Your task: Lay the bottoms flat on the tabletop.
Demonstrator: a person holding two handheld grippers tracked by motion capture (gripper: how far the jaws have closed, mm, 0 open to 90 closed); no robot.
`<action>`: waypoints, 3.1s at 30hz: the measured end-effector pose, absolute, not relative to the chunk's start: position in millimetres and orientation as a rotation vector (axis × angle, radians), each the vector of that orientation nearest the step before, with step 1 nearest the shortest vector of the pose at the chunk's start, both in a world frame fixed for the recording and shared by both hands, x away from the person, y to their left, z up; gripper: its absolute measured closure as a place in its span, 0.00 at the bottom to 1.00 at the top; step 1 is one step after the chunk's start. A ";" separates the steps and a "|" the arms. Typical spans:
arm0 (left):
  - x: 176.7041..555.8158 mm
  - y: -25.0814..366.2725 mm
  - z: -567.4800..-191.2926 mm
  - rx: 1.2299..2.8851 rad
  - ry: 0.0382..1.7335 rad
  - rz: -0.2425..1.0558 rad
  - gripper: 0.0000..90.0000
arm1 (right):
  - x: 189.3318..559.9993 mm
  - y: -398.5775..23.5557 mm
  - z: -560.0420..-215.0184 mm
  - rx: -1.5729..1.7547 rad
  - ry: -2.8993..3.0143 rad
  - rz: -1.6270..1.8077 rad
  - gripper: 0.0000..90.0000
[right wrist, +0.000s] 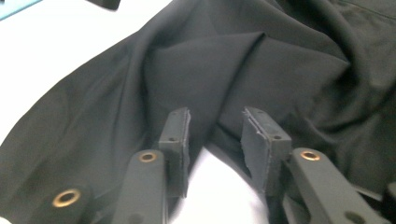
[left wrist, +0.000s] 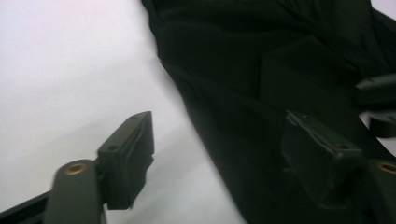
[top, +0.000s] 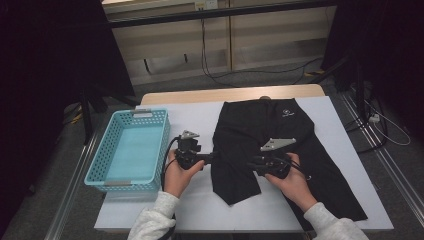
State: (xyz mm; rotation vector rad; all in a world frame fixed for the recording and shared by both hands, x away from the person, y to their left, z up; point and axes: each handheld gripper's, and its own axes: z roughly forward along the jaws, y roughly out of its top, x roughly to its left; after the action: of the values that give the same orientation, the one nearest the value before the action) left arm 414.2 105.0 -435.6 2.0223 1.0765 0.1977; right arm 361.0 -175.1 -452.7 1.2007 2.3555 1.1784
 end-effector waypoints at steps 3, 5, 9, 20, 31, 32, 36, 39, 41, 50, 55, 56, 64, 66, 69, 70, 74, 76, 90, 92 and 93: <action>409.7 102.4 -437.0 2.032 1.049 0.177 0.36 | 364.8 -169.0 -455.7 1.195 2.369 1.127 0.75; 407.7 100.6 -436.7 2.028 1.040 0.181 0.37 | 367.0 -166.3 -458.1 1.186 2.387 1.116 0.82; 403.6 94.2 -436.8 2.030 1.024 0.161 0.42 | 367.4 -163.8 -460.0 1.171 2.432 1.130 0.98; 401.6 72.8 -446.6 2.058 1.026 0.078 0.68 | 361.2 -171.4 -448.4 1.157 2.395 1.205 1.00; 402.7 62.2 -450.7 2.091 1.022 0.004 1.00 | 358.4 -175.6 -450.8 1.164 2.389 1.190 1.00; 402.9 63.6 -449.9 2.079 1.024 0.009 1.00 | 358.4 -176.1 -450.5 1.169 2.385 1.191 1.00; 405.8 72.9 -442.9 2.031 1.036 -0.007 1.00 | 359.7 -178.5 -450.5 1.178 2.382 1.199 1.00; 408.4 83.0 -437.0 1.991 1.052 -0.010 1.00 | 359.9 -179.0 -449.6 1.177 2.380 1.208 1.00; 409.9 91.0 -433.0 1.969 1.060 -0.009 1.00 | 360.3 -179.4 -448.5 1.185 2.371 1.230 0.99; 421.3 127.7 -429.5 1.863 1.158 0.021 1.00 | 366.6 -174.2 -442.6 1.159 2.353 1.269 0.99; 410.7 107.0 -431.2 1.935 1.046 0.019 0.84 | 370.0 -172.1 -442.5 1.159 2.361 1.249 0.97; 408.9 103.5 -432.3 1.947 1.030 0.018 0.78 | 369.9 -171.6 -443.7 1.161 2.364 1.244 0.93; 399.6 78.1 -442.9 2.065 0.964 0.043 0.64 | 366.2 -172.3 -444.0 1.167 2.341 1.210 0.62; 398.5 74.5 -444.5 2.080 0.961 0.064 0.64 | 363.7 -176.1 -442.2 1.172 2.321 1.230 0.60; 398.9 70.7 -449.6 2.122 0.964 0.060 0.69 | 360.2 -181.3 -440.3 1.185 2.304 1.245 0.59; 398.8 69.1 -451.2 2.127 0.968 0.064 0.75 | 359.3 -182.8 -440.0 1.183 2.294 1.244 0.59; 399.3 62.3 -453.6 2.147 0.969 0.054 0.87 | 357.0 -187.9 -440.4 1.177 2.294 1.231 0.58; 399.7 59.8 -453.0 2.155 0.972 0.047 0.92 | 355.6 -191.3 -440.6 1.186 2.288 1.229 0.58; 412.1 92.9 -431.3 1.970 1.044 -0.068 0.98 | 352.3 -199.1 -440.7 1.198 2.267 1.232 0.58; 415.2 102.3 -429.1 1.943 1.059 -0.054 0.98 | 353.2 -197.1 -441.3 1.186 2.276 1.228 0.58; 416.7 107.2 -427.6 1.937 1.072 -0.026 0.98 | 353.7 -195.9 -441.6 1.182 2.280 1.228 0.58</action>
State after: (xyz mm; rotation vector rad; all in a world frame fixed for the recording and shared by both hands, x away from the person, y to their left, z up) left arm 416.7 107.2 -427.6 1.9365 1.0724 -0.0260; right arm 353.7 -195.9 -441.6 1.1821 2.2804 1.2282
